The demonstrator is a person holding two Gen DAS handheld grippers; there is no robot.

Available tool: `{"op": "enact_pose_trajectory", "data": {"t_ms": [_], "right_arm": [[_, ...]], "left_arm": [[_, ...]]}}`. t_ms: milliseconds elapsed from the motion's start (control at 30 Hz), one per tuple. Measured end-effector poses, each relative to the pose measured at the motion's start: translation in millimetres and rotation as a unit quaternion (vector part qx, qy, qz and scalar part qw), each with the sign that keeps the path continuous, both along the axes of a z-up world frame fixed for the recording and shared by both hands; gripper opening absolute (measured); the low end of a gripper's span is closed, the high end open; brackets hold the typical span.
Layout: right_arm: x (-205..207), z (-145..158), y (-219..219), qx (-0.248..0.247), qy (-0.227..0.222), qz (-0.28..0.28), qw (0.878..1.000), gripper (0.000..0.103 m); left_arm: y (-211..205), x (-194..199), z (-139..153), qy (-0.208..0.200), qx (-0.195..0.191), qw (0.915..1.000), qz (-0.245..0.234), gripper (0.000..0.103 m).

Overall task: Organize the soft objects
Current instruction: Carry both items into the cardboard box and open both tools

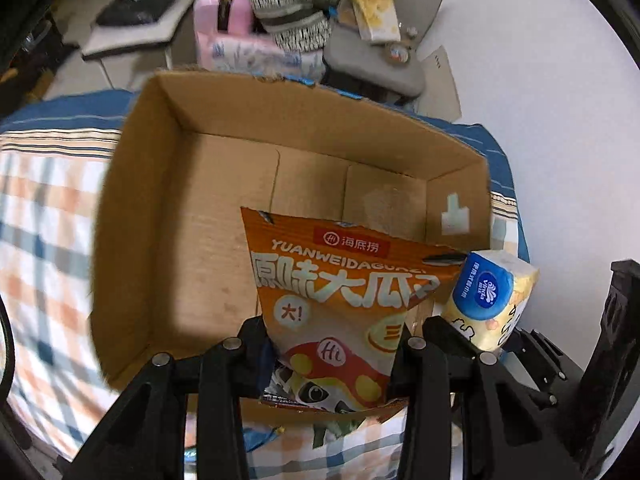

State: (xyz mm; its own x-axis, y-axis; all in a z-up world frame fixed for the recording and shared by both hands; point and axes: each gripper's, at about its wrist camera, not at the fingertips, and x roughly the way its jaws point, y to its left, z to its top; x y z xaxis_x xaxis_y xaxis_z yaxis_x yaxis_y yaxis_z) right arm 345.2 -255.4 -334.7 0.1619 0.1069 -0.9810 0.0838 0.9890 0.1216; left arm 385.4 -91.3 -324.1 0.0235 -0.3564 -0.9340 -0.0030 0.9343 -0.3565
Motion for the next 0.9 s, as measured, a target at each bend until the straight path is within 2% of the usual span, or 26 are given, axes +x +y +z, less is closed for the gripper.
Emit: {"op": "enact_pose_trajectory", "data": {"t_ms": [100,233,400,567,667,733,767,900], "right_arm": [[27,-16,3,-0.006,0.008,0.006,1.0,0.065],[57,-36,5,-0.021,0.022,0.009,0.999,0.065],[85,-56,8,-0.038,0.036,0.012,0.999,0.065],[103,-71,4,-0.036,0.05,0.002,0.998,0.066],[109,-74,5,-0.043,0.048,0.002,0.998,0.067],[113,-73,6,-0.045,0.047,0.003,0.998,0.072],[114,-73,6,-0.049,0.044,0.003,0.998,0.079],[112,-68,7,-0.058,0.045,0.007,0.997,0.079]], "left_arm": [[-6,21,-16,0.023,-0.014,0.9996,-0.005,0.037],[-16,45,-38,0.043,-0.015,0.9987,-0.025,0.037],[-27,63,-54,0.05,0.001,0.9974,-0.051,0.038],[-27,76,-62,0.051,0.016,0.9973,-0.049,0.04],[-29,85,-67,0.056,0.018,0.9971,-0.048,0.051],[-29,88,-66,0.05,0.02,0.9973,-0.049,0.056],[-28,88,-64,0.047,0.021,0.9975,-0.049,0.06],[-24,89,-59,0.03,0.028,0.9981,-0.046,0.083]]}}
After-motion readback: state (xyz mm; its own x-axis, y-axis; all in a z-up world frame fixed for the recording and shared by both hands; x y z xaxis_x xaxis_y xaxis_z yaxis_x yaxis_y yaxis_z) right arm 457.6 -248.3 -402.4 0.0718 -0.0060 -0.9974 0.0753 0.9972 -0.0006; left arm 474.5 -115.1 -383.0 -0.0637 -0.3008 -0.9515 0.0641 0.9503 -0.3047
